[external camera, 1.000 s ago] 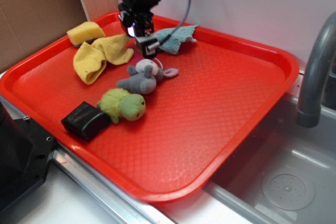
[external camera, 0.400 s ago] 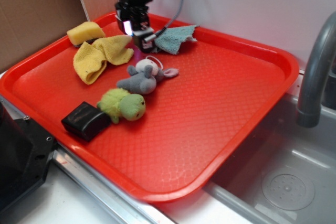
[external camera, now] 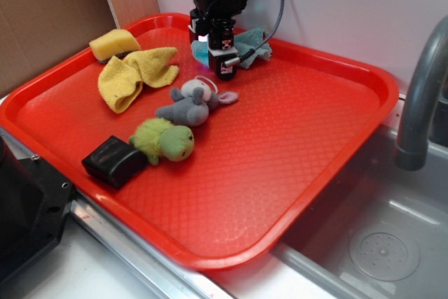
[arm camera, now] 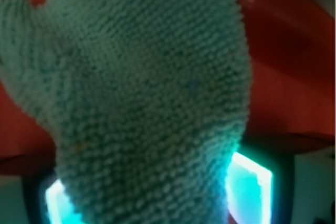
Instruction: Grab the blue cloth.
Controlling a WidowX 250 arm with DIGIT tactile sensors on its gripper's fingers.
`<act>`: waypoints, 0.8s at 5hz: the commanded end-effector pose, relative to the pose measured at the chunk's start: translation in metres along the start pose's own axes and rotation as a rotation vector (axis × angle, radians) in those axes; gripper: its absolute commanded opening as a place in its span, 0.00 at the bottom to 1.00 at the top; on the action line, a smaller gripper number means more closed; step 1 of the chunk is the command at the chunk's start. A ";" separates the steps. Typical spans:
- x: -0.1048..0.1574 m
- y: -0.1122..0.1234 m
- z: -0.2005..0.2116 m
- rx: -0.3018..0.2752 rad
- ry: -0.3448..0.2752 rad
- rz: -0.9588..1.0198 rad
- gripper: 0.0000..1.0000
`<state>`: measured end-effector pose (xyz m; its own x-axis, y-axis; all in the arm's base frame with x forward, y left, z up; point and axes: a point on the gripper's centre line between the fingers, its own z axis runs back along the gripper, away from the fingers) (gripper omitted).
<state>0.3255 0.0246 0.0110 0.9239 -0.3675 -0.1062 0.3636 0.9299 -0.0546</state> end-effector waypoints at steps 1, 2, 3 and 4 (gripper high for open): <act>-0.002 -0.013 0.000 -0.060 -0.013 0.017 0.00; -0.024 -0.020 0.020 -0.046 -0.064 0.044 0.00; -0.069 -0.025 0.051 -0.071 -0.191 0.076 0.00; -0.111 -0.031 0.072 -0.107 -0.230 0.118 0.00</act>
<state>0.2186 0.0399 0.0890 0.9709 -0.2321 0.0589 0.2391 0.9529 -0.1866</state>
